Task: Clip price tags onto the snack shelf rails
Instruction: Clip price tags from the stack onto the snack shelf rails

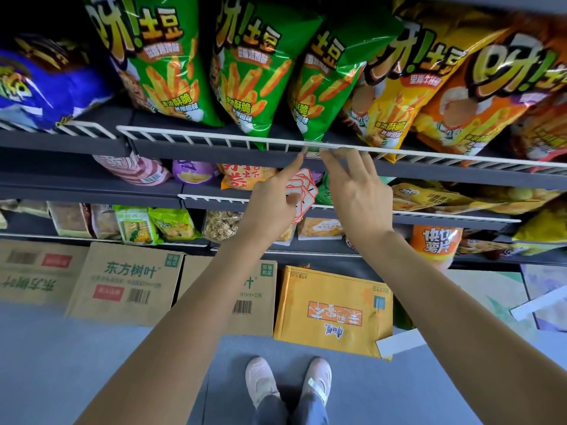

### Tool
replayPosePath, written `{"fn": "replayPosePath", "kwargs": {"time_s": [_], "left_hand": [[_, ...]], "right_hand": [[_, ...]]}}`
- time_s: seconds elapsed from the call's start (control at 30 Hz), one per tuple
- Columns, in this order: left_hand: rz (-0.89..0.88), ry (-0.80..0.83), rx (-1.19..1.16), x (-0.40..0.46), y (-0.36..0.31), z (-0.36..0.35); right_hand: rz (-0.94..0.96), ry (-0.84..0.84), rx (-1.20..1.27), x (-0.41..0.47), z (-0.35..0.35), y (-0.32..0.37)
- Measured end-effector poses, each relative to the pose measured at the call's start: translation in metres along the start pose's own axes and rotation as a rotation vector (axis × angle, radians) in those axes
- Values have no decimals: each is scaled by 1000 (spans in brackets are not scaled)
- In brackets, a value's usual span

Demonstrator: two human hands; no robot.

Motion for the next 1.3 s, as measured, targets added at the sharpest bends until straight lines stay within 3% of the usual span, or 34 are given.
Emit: {"fn": "replayPosePath", "kwargs": {"time_s": [1.03, 1.2, 1.3], "left_hand": [[2, 7, 2, 7, -10, 6], [118, -34, -179, -1, -3, 8], [210, -163, -417, -8, 5, 17]], "right_hand": [[-9, 91, 138, 12, 3, 5], [-17, 202, 228, 14, 0, 1], [-57, 231, 437, 12, 0, -4]]}}
Point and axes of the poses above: each hand's wrist, its own x-axis towards the middle knuckle, its own z-axis out of the back of the hand, y = z × x, the point moved 10 cm from there along x, towards the middle knuckle, and after that the axes turned 4 degrees about y, right-handed, at the moved point
